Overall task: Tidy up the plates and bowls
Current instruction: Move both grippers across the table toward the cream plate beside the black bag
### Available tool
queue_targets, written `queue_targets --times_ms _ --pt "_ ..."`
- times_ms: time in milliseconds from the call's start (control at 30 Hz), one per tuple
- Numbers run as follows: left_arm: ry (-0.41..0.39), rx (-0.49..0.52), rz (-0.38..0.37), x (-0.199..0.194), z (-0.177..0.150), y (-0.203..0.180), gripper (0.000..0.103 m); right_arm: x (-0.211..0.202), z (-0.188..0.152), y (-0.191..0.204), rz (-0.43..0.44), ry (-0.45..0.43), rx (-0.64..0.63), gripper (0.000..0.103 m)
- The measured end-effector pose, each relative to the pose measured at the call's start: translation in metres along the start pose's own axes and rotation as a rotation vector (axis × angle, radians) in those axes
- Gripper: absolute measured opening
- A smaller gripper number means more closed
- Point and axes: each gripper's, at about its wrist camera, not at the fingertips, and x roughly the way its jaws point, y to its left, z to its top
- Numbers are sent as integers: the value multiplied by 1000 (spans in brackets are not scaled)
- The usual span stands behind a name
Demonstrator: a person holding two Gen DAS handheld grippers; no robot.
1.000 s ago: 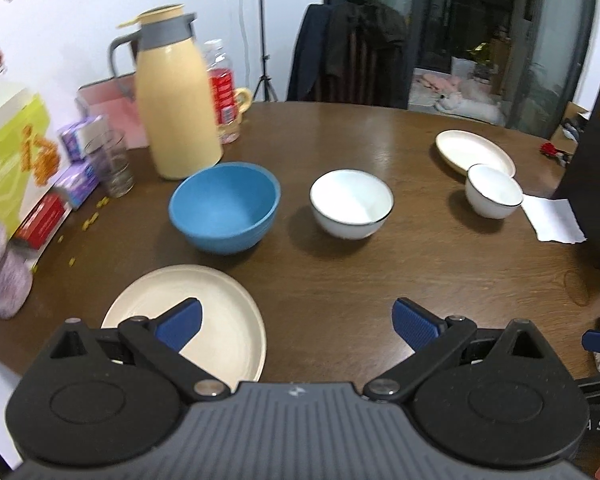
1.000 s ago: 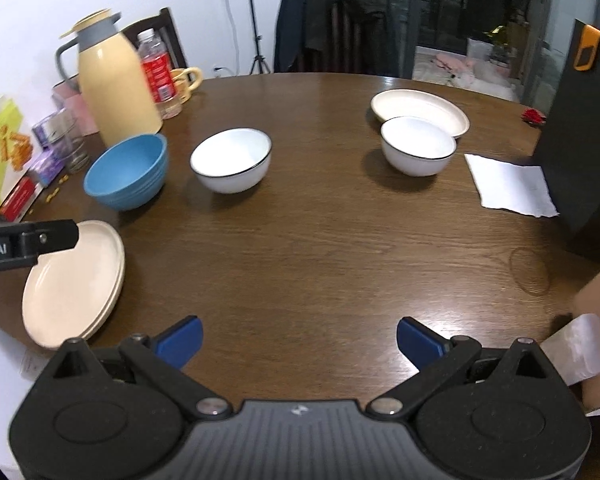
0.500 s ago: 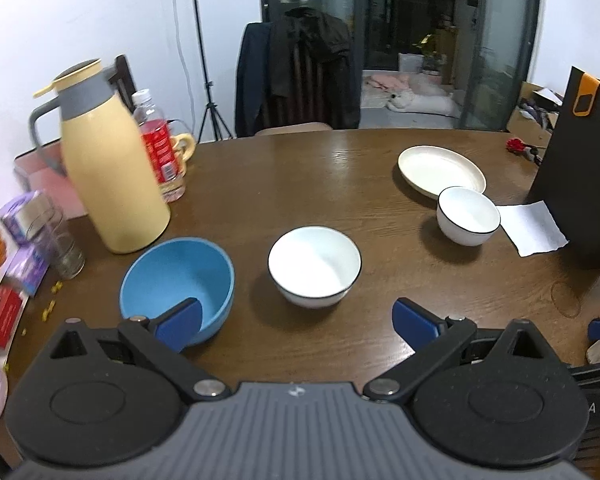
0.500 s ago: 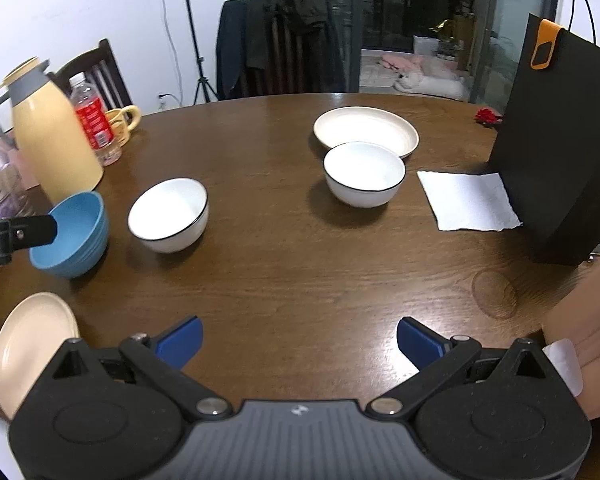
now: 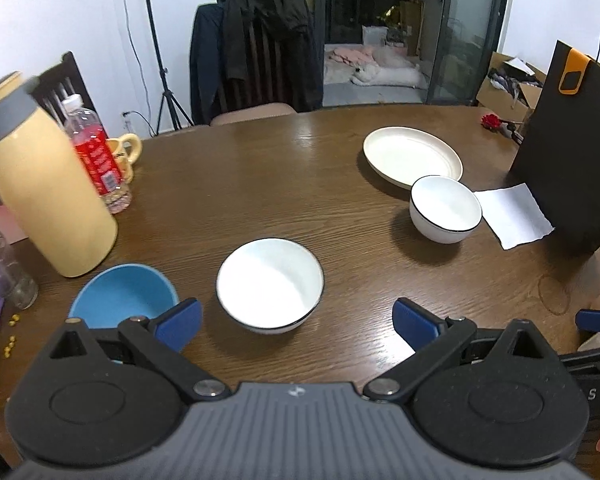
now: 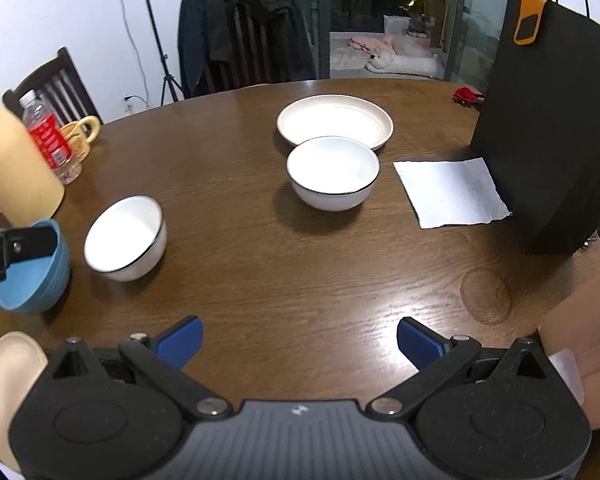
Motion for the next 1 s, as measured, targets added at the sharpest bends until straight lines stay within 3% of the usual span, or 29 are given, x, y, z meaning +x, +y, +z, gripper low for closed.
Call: queue_targets --times_ms 367,1000 --pt "58 -10 -18 48 46 -23 103 35 52 -44 -27 12 70 103" --pt "57 23 -15 110 127 -63 103 91 138 -79 -59 -30 104 103"
